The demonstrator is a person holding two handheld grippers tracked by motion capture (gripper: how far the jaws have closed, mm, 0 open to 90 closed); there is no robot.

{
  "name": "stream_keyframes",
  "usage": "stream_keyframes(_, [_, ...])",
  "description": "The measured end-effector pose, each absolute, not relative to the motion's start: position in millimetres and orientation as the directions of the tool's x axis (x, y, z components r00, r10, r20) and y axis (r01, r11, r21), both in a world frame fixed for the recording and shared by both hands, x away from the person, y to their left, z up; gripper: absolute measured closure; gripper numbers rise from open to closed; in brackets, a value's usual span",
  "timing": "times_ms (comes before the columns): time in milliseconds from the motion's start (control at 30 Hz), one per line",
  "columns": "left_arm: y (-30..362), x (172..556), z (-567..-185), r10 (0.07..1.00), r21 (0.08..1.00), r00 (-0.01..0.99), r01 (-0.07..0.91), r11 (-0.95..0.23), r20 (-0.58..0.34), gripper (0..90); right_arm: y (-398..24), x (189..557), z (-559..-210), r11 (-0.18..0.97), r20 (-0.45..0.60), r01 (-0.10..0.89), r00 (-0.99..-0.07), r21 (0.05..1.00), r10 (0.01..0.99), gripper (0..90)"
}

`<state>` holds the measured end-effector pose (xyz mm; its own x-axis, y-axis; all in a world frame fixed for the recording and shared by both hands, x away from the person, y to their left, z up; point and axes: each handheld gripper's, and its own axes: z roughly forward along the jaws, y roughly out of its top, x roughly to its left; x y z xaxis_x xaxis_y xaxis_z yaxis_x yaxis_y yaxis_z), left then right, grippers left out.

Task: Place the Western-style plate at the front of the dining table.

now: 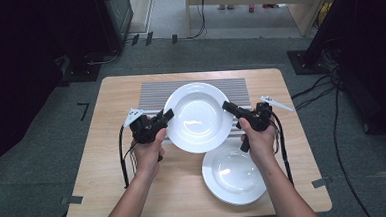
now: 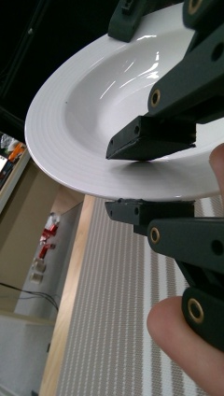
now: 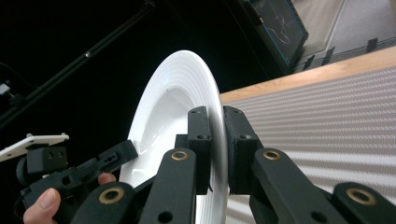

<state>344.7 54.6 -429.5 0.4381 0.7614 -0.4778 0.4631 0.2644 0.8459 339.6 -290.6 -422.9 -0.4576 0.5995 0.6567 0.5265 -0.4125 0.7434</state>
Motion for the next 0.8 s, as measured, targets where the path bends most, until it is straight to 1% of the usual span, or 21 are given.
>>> stream_keyframes(133, [54,358,-429,0.768,0.844,0.429,0.467,0.262,-0.476,70.8,-290,363,-426,-0.408,0.659,0.536,-0.448,0.739,0.604,82.4])
stream_keyframes(300, [54,376,-435,0.765,0.826,0.409,0.495,0.271,-0.497,70.8,-288,378,-428,-0.386,0.646,0.547,-0.436,0.743,0.627,81.9])
stream_keyframes(367, [52,388,-438,0.774,0.823,0.399,0.504,0.262,-0.491,70.7,-288,389,-430,-0.369,0.635,0.555,-0.422,0.746,0.648,81.0])
stream_keyframes(433, [51,392,-439,0.778,0.823,0.398,0.507,0.254,-0.486,70.6,-288,393,-432,-0.366,0.634,0.559,-0.416,0.744,0.652,80.8])
stream_keyframes(600, [48,411,-449,0.789,0.805,0.370,0.539,0.248,-0.491,70.2,-288,411,-443,-0.374,0.645,0.578,-0.380,0.725,0.663,80.3])
stream_keyframes(633, [48,415,-451,0.789,0.799,0.363,0.548,0.248,-0.495,70.2,-288,420,-449,-0.375,0.649,0.588,-0.366,0.717,0.667,80.0])
stream_keyframes(800, [46,434,-463,0.796,0.771,0.337,0.591,0.236,-0.502,69.9,-288,434,-459,-0.380,0.662,0.608,-0.341,0.697,0.667,80.0])
